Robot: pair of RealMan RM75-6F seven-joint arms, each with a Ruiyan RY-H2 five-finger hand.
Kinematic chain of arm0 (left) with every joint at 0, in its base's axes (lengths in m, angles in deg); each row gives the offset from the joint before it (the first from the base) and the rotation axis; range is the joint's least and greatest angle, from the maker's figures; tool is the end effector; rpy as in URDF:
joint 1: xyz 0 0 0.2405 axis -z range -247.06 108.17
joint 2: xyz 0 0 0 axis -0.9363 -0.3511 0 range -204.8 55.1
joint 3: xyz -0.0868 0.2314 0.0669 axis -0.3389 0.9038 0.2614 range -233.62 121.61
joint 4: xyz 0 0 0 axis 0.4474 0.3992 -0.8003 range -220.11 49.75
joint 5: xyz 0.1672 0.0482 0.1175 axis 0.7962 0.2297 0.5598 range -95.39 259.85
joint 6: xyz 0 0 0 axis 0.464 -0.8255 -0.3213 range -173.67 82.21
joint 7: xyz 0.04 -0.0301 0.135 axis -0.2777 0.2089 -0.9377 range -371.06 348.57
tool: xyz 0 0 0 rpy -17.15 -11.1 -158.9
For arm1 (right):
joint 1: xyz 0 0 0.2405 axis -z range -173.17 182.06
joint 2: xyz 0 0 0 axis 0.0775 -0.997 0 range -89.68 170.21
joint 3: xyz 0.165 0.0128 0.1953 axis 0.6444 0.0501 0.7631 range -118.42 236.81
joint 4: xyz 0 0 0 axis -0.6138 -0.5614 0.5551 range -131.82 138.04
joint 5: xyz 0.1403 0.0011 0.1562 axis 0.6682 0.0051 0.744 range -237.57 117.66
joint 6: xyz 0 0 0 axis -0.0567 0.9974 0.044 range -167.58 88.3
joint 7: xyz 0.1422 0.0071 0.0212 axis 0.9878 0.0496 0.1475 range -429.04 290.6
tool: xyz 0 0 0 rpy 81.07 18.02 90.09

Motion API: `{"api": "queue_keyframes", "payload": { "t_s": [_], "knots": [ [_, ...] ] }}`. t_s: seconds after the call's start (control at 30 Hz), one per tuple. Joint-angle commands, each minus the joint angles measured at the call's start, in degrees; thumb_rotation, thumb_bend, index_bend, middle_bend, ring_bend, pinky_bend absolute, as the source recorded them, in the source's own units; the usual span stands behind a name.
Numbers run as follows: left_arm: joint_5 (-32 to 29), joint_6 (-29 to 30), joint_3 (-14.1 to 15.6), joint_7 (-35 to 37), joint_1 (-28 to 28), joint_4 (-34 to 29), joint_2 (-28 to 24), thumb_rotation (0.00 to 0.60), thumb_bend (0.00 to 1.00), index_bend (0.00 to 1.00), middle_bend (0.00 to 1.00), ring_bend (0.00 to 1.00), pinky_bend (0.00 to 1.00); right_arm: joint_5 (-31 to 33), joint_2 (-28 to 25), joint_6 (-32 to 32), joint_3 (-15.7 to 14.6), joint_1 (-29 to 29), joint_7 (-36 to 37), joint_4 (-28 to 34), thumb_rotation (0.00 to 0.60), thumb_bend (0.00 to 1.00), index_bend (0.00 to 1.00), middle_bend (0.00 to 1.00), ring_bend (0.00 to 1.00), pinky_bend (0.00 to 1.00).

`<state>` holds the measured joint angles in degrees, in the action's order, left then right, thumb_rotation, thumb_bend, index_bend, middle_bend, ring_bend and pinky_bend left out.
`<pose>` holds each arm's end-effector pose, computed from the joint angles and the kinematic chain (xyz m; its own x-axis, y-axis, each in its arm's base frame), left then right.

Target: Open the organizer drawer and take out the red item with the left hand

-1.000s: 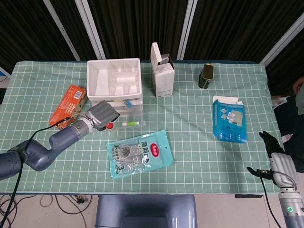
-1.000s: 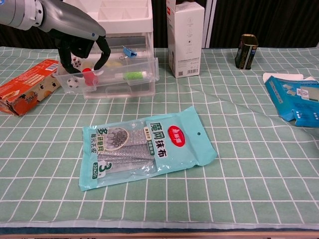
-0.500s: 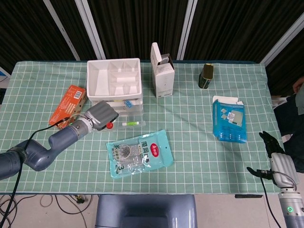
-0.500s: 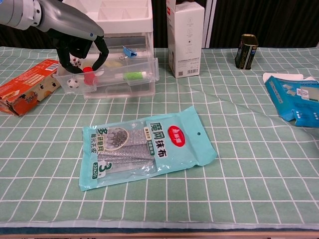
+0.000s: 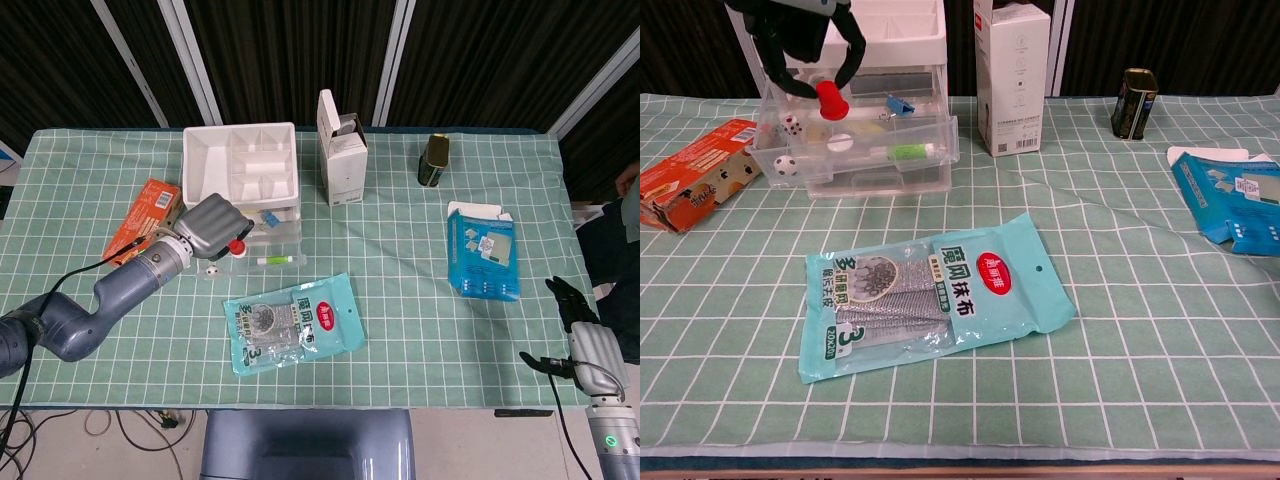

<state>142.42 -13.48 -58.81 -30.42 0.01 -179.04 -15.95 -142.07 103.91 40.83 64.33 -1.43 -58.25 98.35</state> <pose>-0.0639 0.4066 0.0984 0.8318 0.1491 0.5347 0.4915 -0.6457 -0.5844 -0.3075 -0.1936 0.1552 0.1602 -0.0336 0.9865 -0.9861 0.0398 0.1615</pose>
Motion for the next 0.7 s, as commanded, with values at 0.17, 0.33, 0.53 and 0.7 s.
{"api": "queue_keyframes", "payload": {
  "t_s": [0.17, 0.33, 0.53, 0.7],
  "knots": [
    [4.54, 7.51, -2.65, 2.05, -3.84, -11.20, -7.28, 0.600, 0.36, 0.54, 1.00, 1.00, 1.00, -0.24, 0.02, 0.23, -0.01, 0.05, 0.00, -0.18, 0.600, 0.01, 0.00, 0.00, 0.00, 0.22],
    [9.49, 11.76, -1.01, 1.30, -8.40, -18.47, -11.08, 0.600, 0.36, 0.54, 1.00, 1.00, 1.00, -0.47, 0.03, 0.48, -0.09, 0.15, -0.03, -0.14, 0.600, 0.01, 0.00, 0.00, 0.00, 0.21],
    [16.25, 15.38, 2.99, 0.19, -14.88, -24.26, -12.67, 0.600, 0.36, 0.55, 1.00, 1.00, 1.00, -0.54, 0.05, 0.54, -0.12, 0.18, -0.14, 0.03, 0.600, 0.01, 0.00, 0.00, 0.00, 0.22],
    [20.09, 16.37, 6.42, -2.19, -19.13, -23.08, -10.46, 0.600, 0.36, 0.55, 1.00, 1.00, 1.00, -0.56, 0.02, 0.56, -0.14, 0.21, -0.07, 0.13, 0.600, 0.01, 0.00, 0.00, 0.00, 0.21]
  ]
}}
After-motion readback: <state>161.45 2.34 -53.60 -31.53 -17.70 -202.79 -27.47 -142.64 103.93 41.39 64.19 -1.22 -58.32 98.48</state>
